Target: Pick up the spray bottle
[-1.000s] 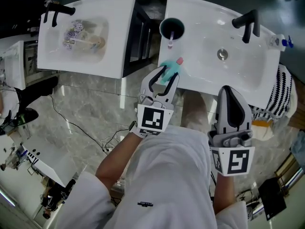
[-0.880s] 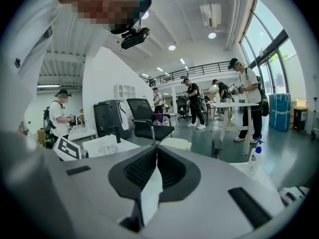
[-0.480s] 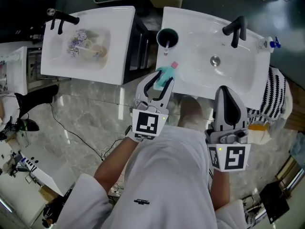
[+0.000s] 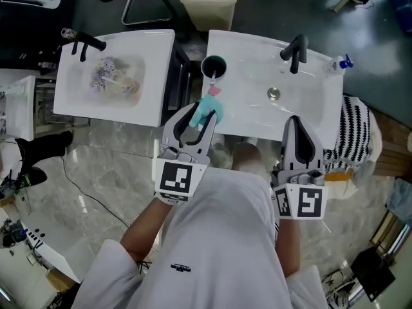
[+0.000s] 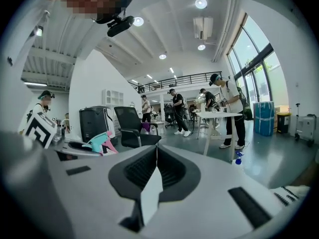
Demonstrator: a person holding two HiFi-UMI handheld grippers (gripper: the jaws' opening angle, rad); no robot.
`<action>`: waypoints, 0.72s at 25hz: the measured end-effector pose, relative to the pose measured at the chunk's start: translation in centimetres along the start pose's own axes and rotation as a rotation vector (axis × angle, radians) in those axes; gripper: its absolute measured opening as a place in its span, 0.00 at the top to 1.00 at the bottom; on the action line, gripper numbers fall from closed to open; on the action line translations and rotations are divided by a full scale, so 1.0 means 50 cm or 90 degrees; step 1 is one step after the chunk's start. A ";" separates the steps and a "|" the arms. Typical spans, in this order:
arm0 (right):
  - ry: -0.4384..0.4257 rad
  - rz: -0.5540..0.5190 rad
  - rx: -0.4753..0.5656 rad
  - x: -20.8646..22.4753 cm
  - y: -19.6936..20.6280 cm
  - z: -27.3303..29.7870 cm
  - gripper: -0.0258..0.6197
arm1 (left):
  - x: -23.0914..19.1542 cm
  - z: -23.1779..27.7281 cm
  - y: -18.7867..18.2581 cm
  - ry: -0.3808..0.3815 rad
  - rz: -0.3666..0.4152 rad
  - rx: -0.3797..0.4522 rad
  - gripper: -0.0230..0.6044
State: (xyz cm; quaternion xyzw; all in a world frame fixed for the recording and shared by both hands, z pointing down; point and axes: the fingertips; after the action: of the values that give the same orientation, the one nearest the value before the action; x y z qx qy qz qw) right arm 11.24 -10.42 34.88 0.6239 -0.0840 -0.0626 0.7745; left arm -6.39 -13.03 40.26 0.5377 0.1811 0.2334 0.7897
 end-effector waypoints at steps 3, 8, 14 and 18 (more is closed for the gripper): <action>0.005 -0.014 0.011 0.002 -0.014 -0.009 0.95 | -0.007 -0.017 -0.036 0.001 -0.013 0.012 0.73; 0.010 -0.032 0.025 0.006 -0.033 -0.025 0.95 | -0.013 -0.043 -0.097 -0.004 -0.016 0.050 0.73; 0.006 -0.067 0.034 -0.002 -0.043 -0.043 0.95 | -0.013 -0.067 -0.147 -0.003 -0.006 0.087 0.73; 0.004 -0.078 0.039 -0.004 -0.045 -0.055 0.95 | -0.009 -0.075 -0.162 0.002 0.004 0.099 0.73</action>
State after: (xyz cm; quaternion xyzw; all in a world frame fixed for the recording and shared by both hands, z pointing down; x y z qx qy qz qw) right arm 11.62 -8.25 32.10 0.6515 -0.0453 -0.1053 0.7499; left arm -7.36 -12.97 31.38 0.5978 0.1982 0.2221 0.7443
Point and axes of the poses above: the fingertips, and each gripper's own axes: z forward along the fingers, x to its right, y out of its underside
